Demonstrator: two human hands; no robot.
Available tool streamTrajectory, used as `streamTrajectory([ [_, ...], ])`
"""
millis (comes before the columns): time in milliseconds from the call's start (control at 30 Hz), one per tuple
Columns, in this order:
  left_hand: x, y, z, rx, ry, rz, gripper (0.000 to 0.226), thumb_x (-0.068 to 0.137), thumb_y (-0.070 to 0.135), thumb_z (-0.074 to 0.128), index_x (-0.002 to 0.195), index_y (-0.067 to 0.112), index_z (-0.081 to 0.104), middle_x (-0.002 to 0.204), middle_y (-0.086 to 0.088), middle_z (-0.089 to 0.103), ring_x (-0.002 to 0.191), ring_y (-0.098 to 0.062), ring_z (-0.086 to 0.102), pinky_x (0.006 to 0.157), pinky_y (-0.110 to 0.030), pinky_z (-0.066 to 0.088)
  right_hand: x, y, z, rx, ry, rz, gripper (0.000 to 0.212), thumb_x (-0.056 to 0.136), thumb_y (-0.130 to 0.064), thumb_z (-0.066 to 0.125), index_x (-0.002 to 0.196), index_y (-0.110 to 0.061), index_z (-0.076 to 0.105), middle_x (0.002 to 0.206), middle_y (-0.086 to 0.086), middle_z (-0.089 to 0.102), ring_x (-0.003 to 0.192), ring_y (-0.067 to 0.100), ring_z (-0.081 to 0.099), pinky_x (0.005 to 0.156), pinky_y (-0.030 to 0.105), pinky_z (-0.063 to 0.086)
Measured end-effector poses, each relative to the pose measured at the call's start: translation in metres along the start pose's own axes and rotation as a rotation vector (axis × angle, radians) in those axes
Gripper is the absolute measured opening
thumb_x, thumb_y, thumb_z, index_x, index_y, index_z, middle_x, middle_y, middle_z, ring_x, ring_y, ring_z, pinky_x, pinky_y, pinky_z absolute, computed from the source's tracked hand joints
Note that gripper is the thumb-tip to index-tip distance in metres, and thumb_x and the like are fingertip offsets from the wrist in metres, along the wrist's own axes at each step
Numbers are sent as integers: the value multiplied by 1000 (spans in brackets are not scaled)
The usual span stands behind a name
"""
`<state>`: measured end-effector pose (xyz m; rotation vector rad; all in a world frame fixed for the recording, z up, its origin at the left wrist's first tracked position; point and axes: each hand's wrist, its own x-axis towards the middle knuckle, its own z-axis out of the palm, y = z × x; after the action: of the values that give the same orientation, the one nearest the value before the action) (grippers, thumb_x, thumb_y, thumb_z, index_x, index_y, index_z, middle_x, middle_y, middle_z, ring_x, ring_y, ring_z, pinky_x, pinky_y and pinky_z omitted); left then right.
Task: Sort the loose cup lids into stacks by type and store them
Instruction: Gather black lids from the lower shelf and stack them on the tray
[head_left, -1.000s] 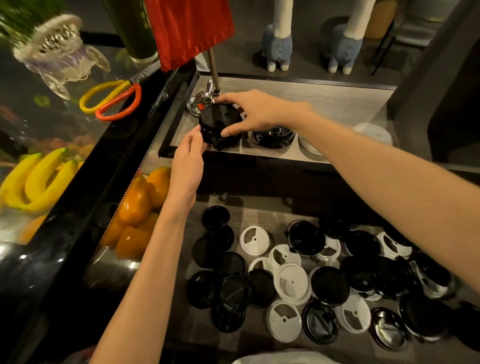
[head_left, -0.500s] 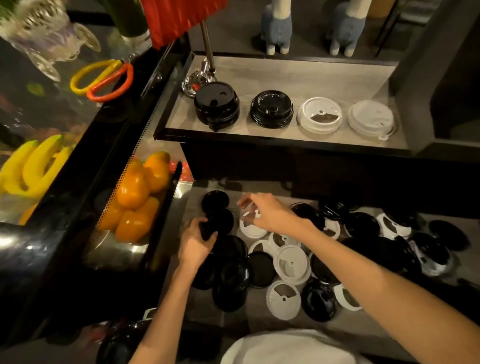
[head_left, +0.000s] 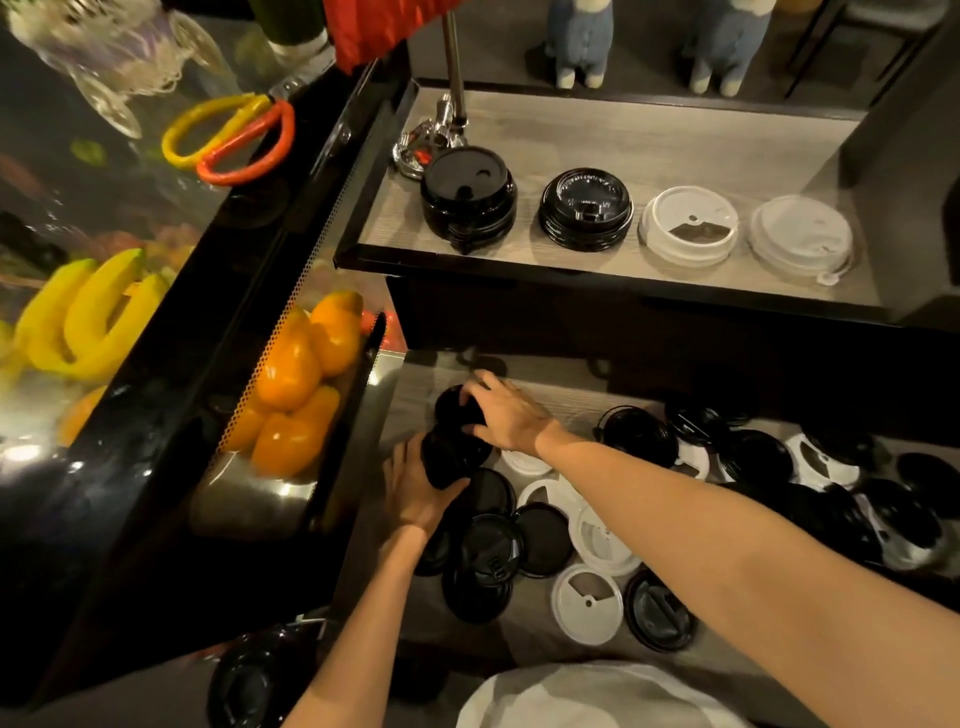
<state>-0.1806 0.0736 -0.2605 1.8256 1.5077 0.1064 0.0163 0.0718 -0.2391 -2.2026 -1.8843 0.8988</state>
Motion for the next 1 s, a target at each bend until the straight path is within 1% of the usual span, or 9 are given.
streamTrajectory([
  [67, 3, 3, 1, -51, -12, 33, 86, 72, 28, 89, 146, 23, 46, 146, -4, 43, 140, -30, 33, 110, -51, 42, -5, 10, 0, 38, 46, -18, 43, 92, -33, 75, 121, -13, 52, 158, 10, 35, 142, 35, 41, 113, 45, 38],
  [200, 9, 11, 5, -95, -42, 91, 84, 68, 25, 93, 141, 28, 50, 143, 1, 45, 138, -26, 37, 112, -49, 42, -17, 25, -3, 183, 90, 30, 39, 85, -28, 83, 103, -12, 52, 114, 4, 54, 104, 24, 55, 93, 44, 47],
  [300, 10, 17, 6, -144, -58, 148, 87, 64, 21, 95, 139, 28, 52, 141, 0, 45, 136, -25, 42, 112, -50, 43, -26, 39, -10, 291, 64, 128, 62, 76, -31, 91, 120, -14, 50, 123, 5, 57, 111, 25, 56, 93, 40, 48],
  [400, 6, 30, 0, -163, -15, 194, 91, 61, 17, 97, 140, 17, 52, 142, -6, 40, 133, -25, 46, 114, -44, 43, -42, 51, -19, 348, 91, 203, 88, 73, -33, 93, 145, -17, 46, 144, 6, 50, 127, 25, 53, 107, 41, 46],
  [500, -3, 53, -11, -228, 34, 175, 94, 58, 17, 100, 138, 12, 50, 146, -9, 37, 136, -25, 41, 114, -40, 40, -67, 54, -31, 384, 234, 195, 87, 75, -37, 91, 149, -22, 49, 145, 3, 45, 128, 22, 53, 108, 39, 46],
  [600, -17, 70, -23, -460, -24, 205, 88, 58, 16, 100, 128, 23, 47, 134, 7, 46, 123, -5, 48, 106, -27, 45, -95, 50, -41, 513, 311, 167, 82, 74, -42, 91, 145, -29, 53, 141, -7, 45, 127, 11, 50, 104, 35, 47],
  [700, -31, 80, -30, -659, -152, 249, 83, 62, 13, 97, 130, 23, 51, 127, 9, 59, 113, 7, 59, 95, -17, 52, -117, 47, -49, 619, 361, 146, 79, 74, -43, 91, 143, -31, 54, 139, -12, 47, 125, 9, 53, 101, 30, 48],
  [867, -37, 91, -35, -1006, -284, 152, 70, 71, -4, 84, 133, 13, 57, 122, -9, 72, 116, -22, 69, 87, -27, 59, -141, 52, -55, 754, 452, 204, 74, 74, -37, 91, 139, -37, 56, 137, -10, 47, 122, 8, 56, 101, 26, 50],
  [1000, -42, 98, -36, -1222, -332, 25, 55, 76, -1, 77, 128, 3, 61, 116, -15, 74, 113, -30, 70, 85, -31, 60, -162, 54, -62, 787, 470, 148, 73, 78, -35, 90, 141, -43, 53, 141, -11, 48, 128, 5, 53, 105, 27, 49],
])
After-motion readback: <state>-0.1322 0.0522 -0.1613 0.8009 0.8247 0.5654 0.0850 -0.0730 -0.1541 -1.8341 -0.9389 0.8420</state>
